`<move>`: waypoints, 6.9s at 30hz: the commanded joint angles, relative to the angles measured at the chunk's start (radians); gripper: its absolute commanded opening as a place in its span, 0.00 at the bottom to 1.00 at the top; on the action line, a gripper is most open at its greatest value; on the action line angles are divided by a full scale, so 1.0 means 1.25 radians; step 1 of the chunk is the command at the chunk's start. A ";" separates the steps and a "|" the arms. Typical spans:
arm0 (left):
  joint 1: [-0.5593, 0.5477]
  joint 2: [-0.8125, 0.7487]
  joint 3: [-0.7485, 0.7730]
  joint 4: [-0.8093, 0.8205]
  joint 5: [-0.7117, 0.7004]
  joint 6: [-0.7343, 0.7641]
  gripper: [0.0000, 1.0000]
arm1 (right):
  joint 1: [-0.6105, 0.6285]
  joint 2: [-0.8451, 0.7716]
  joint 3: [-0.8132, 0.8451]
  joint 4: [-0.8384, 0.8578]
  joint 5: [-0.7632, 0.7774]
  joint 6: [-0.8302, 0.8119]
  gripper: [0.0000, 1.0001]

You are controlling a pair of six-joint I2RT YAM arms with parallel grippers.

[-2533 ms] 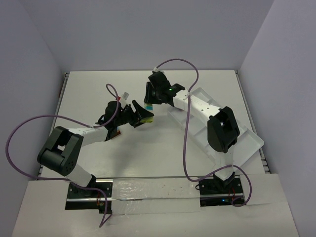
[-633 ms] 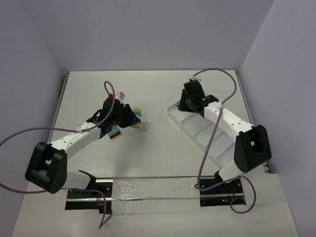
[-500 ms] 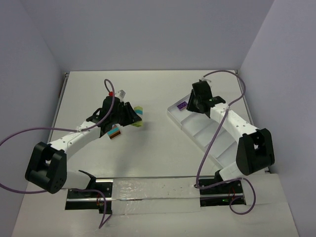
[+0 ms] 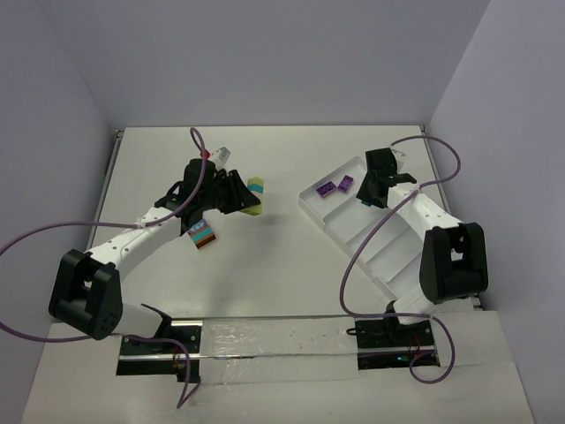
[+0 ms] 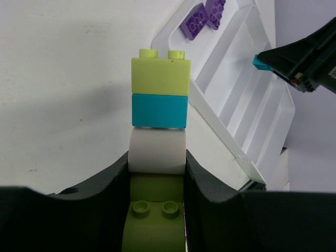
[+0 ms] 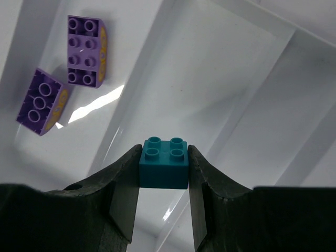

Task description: Sort the legos into containers by color

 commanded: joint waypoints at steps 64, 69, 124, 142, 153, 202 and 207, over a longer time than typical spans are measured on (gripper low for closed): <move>-0.034 -0.068 -0.098 0.264 0.181 0.045 0.00 | 0.403 0.024 0.299 0.007 -0.277 0.195 0.77; -0.034 -0.072 -0.098 0.265 0.182 0.043 0.00 | 0.404 0.026 0.294 0.017 -0.281 0.195 0.58; -0.053 0.196 0.105 -0.058 -0.168 0.049 0.00 | 0.216 -0.156 0.082 -0.005 -0.121 0.095 0.00; -0.065 0.131 0.145 -0.147 -0.272 0.025 0.99 | 0.216 -0.165 0.060 -0.004 -0.125 0.089 0.00; -0.069 -0.083 0.035 0.073 -0.019 0.047 0.97 | 0.225 -0.158 0.063 0.014 -0.168 0.095 0.00; -0.205 0.185 0.104 0.358 0.083 -0.012 0.00 | 0.261 -0.142 0.104 0.046 -0.374 0.138 0.02; -0.205 0.178 0.075 0.366 0.095 -0.008 0.00 | 0.229 -0.149 0.096 0.055 -0.374 0.150 0.02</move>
